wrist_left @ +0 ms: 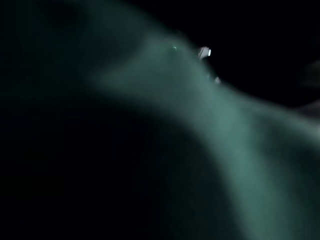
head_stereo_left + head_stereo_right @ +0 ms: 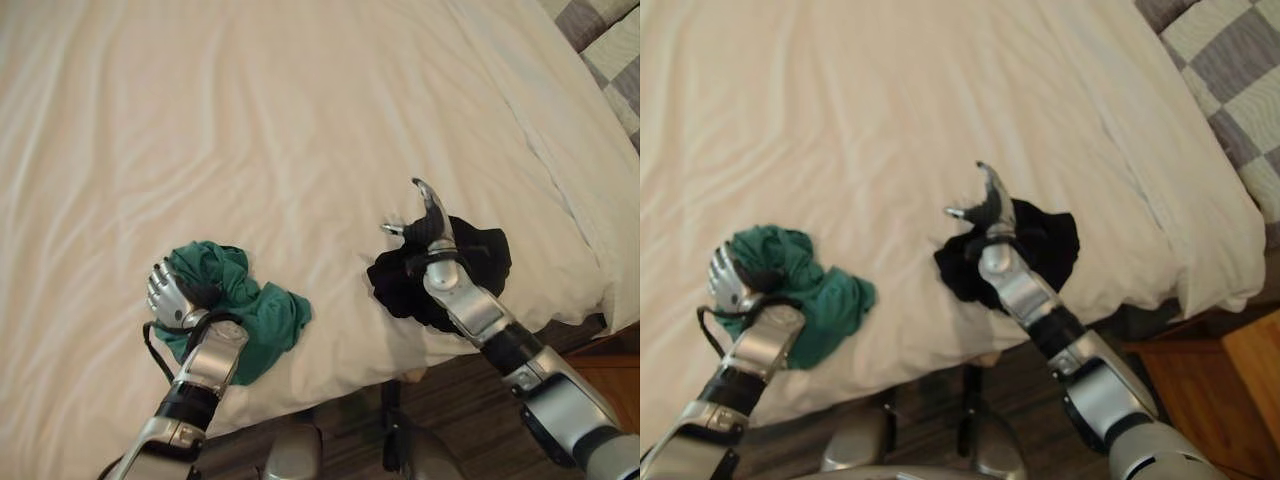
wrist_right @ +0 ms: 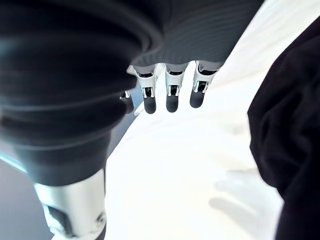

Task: Tidy up the quilt and then pick up the clothes from the bed and put them into the laundry hamper.

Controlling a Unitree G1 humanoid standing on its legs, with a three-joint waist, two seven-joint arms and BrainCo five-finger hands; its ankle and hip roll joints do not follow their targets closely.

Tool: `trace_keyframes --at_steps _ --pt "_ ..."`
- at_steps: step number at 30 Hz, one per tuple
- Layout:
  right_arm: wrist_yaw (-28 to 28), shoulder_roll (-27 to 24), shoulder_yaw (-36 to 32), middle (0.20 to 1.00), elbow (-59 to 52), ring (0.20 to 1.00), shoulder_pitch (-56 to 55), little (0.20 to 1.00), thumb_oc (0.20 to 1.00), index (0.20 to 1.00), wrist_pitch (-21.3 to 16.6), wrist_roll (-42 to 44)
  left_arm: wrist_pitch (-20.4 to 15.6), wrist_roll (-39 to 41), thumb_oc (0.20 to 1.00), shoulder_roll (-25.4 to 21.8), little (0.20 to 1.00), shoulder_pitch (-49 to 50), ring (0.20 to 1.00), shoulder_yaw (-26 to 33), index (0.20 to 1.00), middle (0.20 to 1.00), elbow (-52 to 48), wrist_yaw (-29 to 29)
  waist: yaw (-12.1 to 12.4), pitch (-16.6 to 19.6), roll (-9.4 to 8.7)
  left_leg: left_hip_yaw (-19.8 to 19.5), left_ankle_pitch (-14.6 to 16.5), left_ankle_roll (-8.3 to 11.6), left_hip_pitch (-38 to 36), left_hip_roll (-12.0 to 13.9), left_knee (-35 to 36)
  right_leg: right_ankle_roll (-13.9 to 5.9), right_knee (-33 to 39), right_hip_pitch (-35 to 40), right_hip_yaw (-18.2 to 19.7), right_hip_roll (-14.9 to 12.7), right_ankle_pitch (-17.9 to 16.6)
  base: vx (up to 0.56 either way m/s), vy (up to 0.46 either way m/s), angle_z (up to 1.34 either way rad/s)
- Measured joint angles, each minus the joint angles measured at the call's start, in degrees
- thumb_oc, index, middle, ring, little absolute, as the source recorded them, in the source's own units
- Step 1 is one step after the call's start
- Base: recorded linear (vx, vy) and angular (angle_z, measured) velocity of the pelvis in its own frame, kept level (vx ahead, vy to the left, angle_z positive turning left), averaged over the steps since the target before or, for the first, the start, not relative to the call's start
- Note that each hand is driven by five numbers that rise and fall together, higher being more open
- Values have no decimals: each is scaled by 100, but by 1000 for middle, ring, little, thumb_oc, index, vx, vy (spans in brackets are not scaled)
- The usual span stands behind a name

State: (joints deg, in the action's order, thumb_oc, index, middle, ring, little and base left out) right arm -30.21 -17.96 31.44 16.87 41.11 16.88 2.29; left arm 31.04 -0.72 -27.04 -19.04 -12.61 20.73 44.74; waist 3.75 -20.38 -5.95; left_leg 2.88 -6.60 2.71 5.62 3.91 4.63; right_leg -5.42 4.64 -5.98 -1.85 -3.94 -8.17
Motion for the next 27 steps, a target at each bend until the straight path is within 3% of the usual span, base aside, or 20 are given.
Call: trace_keyframes --at_steps 6,7,8,12,13,17,19,27 --pt "-434 18 313 1000 416 1000 392 1000 1000 1000 442 107 -448 -70 1000 -206 1000 -424 1000 -406 1000 1000 286 -9 40 -159 -28 -38 -5 24 185 19 2 22 -2 -156 -48 29 -18 -44 14 4" --pt "-495 16 314 1000 477 1000 372 1000 1000 1000 495 164 -465 -71 934 -248 934 -428 934 -476 934 934 256 -21 38 -162 -24 -38 -5 24 188 20 2 22 -2 -157 -48 29 -18 -21 31 1" --pt "-616 8 301 1000 500 1000 333 1000 1000 1000 580 287 -487 -156 533 -285 533 -429 533 -523 533 533 232 -104 18 -178 -12 -34 -4 23 191 2 2 22 -2 -163 -45 24 -18 0 0 0" --pt "-755 -1 277 1000 499 1000 220 1000 1000 1000 609 297 -487 -266 533 -354 533 -435 533 -528 533 533 167 -186 -42 -217 3 -27 -4 21 198 -30 2 19 -2 -170 -38 -9 -19 -6 16 0" --pt "-772 -1 275 1000 499 1000 221 1000 1000 1000 608 296 -488 -278 200 -373 200 -442 200 -528 200 200 166 -186 -41 -217 3 -29 -4 21 198 -29 2 19 -2 -169 -39 -9 -20 -18 112 1" --pt "-859 -40 -117 1000 -16 1000 -195 1000 1000 1000 635 192 -558 -150 200 -421 200 -359 200 -445 200 200 153 -185 -95 -274 60 174 28 -30 99 -105 2 -27 -2 -203 233 -64 -50 24 78 -25" --pt "-846 -207 -249 1000 -253 1000 -403 1000 1000 1000 778 -17 -554 2 200 -408 200 -228 200 -244 200 200 16 -201 -286 -306 101 216 32 -40 56 -153 3 -36 -2 -155 243 -118 -59 58 74 -9" --pt "-419 -550 -540 1000 -858 1000 -730 1000 1000 1000 992 -891 -353 -26 200 -352 200 132 200 78 200 200 -535 -361 -287 -354 138 331 96 -63 -104 -157 4 -71 0 -68 383 -122 -77 19 40 -8"
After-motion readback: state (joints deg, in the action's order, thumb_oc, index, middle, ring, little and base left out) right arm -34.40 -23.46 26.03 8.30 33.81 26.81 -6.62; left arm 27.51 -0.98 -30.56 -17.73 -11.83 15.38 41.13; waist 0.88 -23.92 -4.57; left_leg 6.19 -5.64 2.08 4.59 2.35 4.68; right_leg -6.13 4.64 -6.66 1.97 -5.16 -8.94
